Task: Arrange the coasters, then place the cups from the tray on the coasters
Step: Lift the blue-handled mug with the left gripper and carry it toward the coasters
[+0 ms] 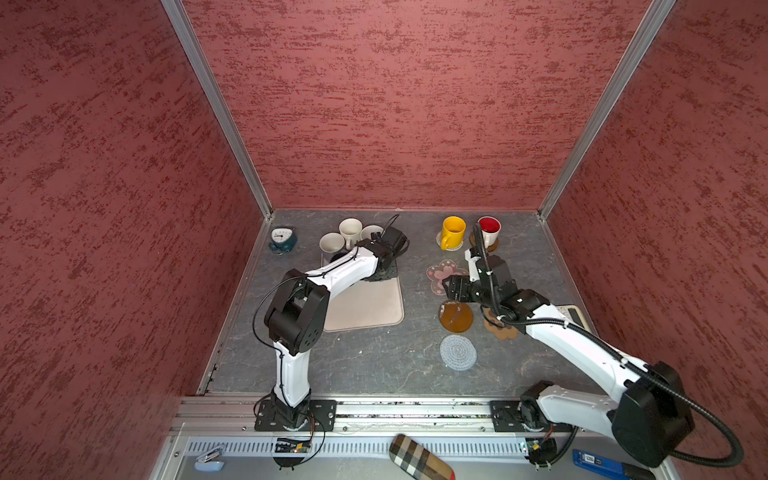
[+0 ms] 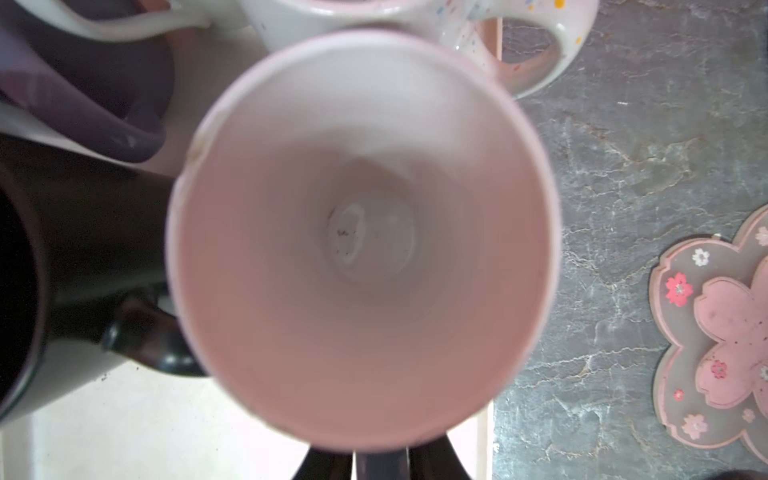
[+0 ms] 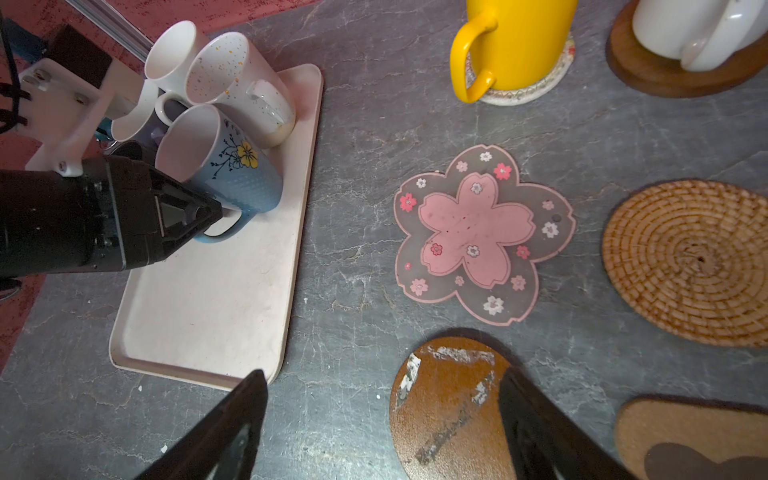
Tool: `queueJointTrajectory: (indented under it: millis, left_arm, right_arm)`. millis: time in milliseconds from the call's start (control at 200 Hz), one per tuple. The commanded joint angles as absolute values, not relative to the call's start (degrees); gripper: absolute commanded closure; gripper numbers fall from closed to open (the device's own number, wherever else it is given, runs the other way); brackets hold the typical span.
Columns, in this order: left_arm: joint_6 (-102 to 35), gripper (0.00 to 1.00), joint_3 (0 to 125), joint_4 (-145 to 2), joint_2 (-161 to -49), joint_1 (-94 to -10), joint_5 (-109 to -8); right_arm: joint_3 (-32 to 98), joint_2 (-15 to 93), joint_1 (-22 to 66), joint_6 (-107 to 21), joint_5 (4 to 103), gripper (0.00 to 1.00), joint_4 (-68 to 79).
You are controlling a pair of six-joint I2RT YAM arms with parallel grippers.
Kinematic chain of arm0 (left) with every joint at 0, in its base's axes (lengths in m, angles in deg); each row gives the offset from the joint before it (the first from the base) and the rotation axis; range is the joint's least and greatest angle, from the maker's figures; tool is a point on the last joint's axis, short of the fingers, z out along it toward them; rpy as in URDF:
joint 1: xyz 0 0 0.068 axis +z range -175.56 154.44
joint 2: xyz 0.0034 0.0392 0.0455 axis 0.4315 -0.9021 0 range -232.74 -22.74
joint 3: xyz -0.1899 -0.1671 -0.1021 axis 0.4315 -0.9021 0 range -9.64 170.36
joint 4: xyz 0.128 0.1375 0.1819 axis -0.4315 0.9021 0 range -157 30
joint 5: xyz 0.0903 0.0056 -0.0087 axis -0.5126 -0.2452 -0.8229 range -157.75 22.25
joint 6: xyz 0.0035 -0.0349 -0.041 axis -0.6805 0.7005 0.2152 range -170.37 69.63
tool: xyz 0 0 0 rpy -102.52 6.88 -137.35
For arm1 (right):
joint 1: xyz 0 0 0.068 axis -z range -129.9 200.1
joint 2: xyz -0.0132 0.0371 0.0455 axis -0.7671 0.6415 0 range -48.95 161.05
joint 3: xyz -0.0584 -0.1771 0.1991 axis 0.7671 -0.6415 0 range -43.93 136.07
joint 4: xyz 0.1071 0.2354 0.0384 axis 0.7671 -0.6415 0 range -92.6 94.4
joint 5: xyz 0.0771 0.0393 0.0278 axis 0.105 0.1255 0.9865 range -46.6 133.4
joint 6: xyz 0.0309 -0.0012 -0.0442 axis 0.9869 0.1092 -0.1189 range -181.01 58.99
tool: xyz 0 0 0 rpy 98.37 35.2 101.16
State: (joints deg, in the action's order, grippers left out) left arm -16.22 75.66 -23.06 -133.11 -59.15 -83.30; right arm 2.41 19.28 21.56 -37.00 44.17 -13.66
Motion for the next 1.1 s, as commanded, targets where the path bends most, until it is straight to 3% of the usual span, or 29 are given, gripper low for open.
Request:
queueJointTrajectory:
  millis: [0, 326, 827, 1092]
  left_arm:
    - [-16.81, 0.82, 76.59, -22.22, -134.37, -59.45, -84.1]
    - [-17.28, 1.0, 75.26, -22.09, -133.45, -59.49, -84.06]
    - [-27.8, 1.0, 80.14, -20.19, -128.19, -60.57, -82.72]
    - [-37.17, 1.0, 82.83, -25.3, -125.75, -64.64, -76.02]
  right_arm:
    - [1.85, 17.81, 22.37, -37.45, 43.41, 0.12, -11.9]
    - [1.94, 17.06, 22.65, -37.37, 43.58, 0.12, -12.03]
    - [3.71, 15.77, 26.03, -35.48, 47.73, 0.07, -11.82]
    - [4.26, 11.52, 31.75, -33.14, 52.48, 0.01, -13.31]
